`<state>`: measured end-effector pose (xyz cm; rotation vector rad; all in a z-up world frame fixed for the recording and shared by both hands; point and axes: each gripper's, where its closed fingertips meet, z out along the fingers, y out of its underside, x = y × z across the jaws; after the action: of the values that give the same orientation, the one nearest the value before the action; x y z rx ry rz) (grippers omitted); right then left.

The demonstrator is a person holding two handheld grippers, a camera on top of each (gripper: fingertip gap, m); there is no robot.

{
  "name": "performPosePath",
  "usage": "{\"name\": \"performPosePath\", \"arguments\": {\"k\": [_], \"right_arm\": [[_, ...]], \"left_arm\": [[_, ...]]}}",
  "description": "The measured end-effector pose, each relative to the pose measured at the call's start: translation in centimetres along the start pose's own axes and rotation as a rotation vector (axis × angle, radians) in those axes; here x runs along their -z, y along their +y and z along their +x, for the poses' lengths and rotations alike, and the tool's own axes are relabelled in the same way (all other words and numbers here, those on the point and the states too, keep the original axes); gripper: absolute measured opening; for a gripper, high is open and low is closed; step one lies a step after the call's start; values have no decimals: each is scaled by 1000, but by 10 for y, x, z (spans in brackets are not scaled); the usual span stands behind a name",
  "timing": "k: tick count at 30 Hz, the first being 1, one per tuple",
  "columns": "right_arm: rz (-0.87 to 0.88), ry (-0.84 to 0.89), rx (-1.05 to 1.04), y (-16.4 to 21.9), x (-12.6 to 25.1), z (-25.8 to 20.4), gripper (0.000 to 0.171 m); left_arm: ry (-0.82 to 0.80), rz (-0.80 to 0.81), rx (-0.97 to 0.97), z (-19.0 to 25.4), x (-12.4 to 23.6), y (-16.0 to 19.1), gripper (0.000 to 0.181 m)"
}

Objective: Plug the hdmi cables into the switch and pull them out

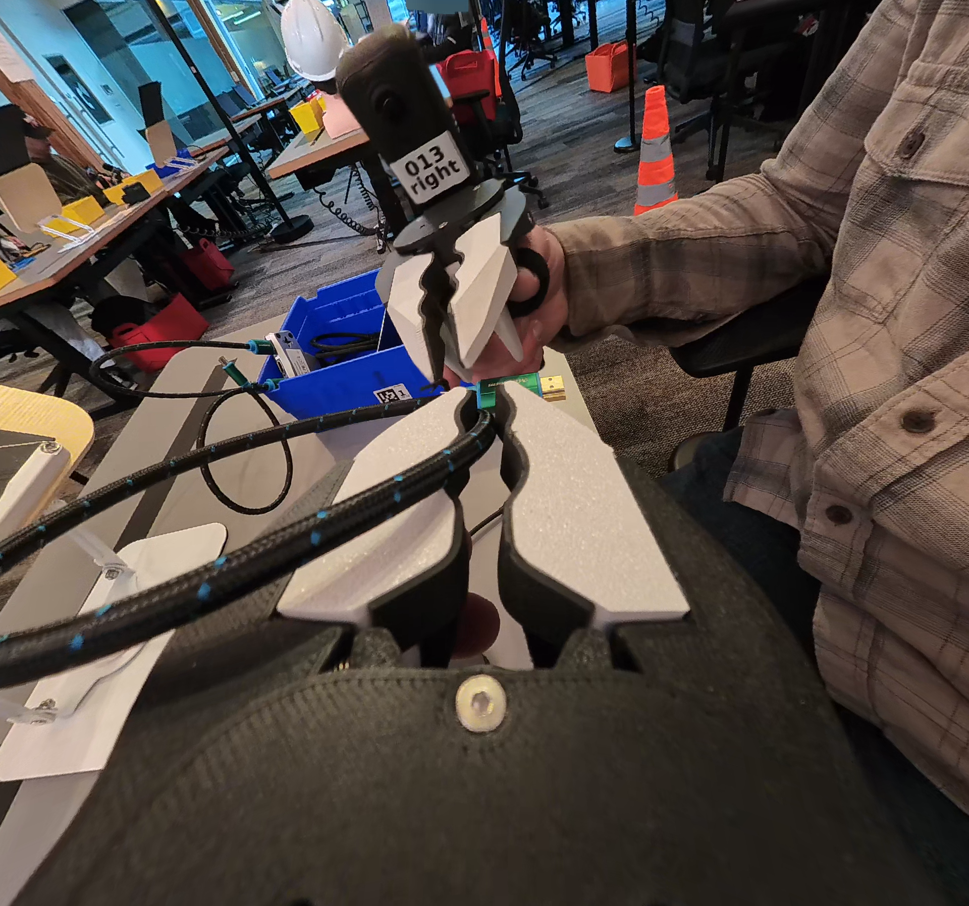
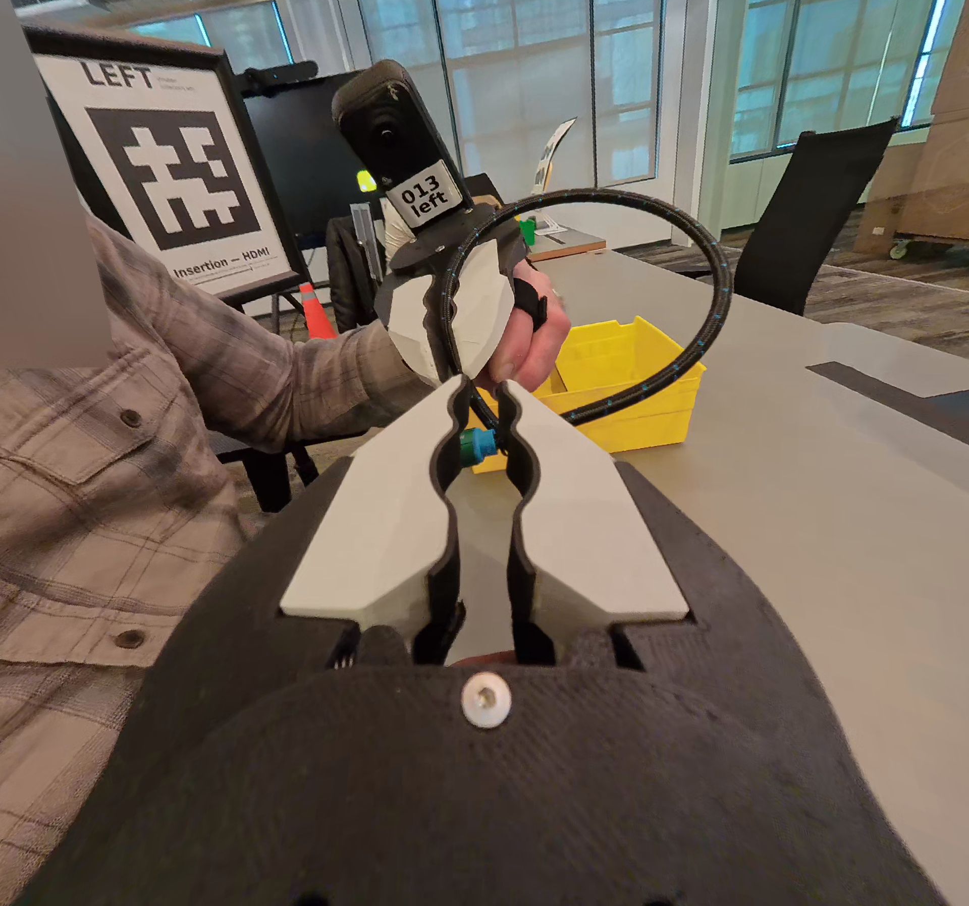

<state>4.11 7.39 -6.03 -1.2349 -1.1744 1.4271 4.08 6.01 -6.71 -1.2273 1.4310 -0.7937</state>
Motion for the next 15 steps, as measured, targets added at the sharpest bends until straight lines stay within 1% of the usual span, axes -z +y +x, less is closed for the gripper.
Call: {"name": "performPosePath", "arguments": {"k": [8, 11, 15], "right_arm": [[-16, 45, 41, 1, -3, 3, 4], [-26, 64, 56, 2, -4, 5, 0], [-30, 83, 68, 2, -4, 7, 0]], "left_arm": [[2, 2, -2, 1, 0, -1, 6], [6, 0, -4, 2, -1, -1, 6], [-4, -9, -16, 1, -1, 0, 6]]}}
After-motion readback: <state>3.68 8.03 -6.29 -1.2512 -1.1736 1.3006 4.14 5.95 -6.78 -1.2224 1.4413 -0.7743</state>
